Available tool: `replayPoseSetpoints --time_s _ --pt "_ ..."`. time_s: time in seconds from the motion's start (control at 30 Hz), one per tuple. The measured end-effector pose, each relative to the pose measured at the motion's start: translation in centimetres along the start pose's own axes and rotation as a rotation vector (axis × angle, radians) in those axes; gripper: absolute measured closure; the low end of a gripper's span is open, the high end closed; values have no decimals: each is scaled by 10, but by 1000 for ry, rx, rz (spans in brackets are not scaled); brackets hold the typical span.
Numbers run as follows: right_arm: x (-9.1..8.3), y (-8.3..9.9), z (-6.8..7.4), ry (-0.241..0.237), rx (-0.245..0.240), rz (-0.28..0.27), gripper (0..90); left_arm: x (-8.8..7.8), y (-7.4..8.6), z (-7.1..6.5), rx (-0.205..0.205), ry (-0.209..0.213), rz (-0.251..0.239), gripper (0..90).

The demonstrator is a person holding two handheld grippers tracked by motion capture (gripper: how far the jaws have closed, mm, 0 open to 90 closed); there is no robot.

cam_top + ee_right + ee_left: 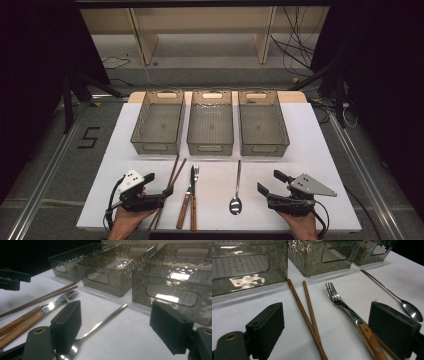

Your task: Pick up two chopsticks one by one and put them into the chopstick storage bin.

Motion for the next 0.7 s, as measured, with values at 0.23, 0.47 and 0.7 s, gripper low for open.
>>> replayPoseSetpoints --time_s 0.23,0.47,0.7 --pt "0 0 0 5 -9 5 265 1 0 -1 4 -8 13 131" --pt "1 0 0 10 -16 8 270 2 -2 0 -8 -22 25 143" --pt "1 0 -1 15 -17 8 272 -1 -12 7 -59 -58 60 189"
Point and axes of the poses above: each handheld gripper's, and its own axes: x roughly forward along the jaws, y roughly out of its underside, z roughly to its left, the point moved 5 cm from there along x, roughly forward along the jaws, and after that the axes turned 2 degrees about y, right-handed, at the moved point
